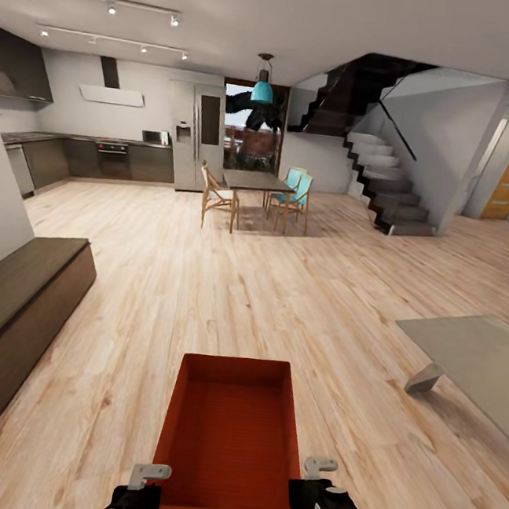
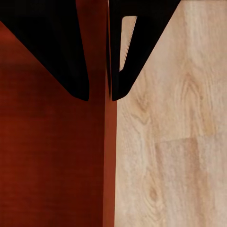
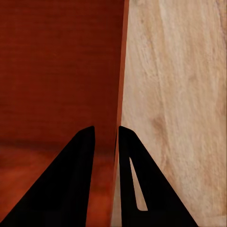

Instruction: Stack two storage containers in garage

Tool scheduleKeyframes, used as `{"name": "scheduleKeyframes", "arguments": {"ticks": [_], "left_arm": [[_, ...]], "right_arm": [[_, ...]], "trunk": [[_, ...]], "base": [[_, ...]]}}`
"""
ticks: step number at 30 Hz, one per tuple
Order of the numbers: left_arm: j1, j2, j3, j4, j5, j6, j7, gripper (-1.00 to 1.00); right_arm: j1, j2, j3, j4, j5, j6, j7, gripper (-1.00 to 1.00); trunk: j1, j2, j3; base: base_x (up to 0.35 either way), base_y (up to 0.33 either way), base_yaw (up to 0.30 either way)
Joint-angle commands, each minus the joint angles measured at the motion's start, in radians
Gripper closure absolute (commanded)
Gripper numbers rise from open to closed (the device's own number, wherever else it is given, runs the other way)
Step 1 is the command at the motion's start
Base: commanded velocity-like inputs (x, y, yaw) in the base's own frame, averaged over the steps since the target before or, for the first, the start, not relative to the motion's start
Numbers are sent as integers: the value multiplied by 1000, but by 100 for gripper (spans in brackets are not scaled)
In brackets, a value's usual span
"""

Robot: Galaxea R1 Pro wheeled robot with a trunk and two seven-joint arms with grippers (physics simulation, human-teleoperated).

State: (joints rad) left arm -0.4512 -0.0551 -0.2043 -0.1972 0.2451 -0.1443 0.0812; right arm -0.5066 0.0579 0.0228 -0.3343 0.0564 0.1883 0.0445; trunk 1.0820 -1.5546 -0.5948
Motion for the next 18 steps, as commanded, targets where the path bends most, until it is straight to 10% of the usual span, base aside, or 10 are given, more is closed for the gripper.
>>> {"name": "scheduleKeyframes", "arguments": {"ticks": [1, 18], "left_arm": [[0, 11, 3, -1, 2, -5, 11, 100], [0, 11, 3, -1, 2, -5, 11, 100]], "right_arm": [[-1, -1, -30, -2, 23, 7, -10, 100], [-1, -1, -31, -2, 23, 7, -8, 100]], "trunk": [[1, 0, -1], [1, 0, -1]], "base": [[337, 77, 0], [337, 81, -4]]}}
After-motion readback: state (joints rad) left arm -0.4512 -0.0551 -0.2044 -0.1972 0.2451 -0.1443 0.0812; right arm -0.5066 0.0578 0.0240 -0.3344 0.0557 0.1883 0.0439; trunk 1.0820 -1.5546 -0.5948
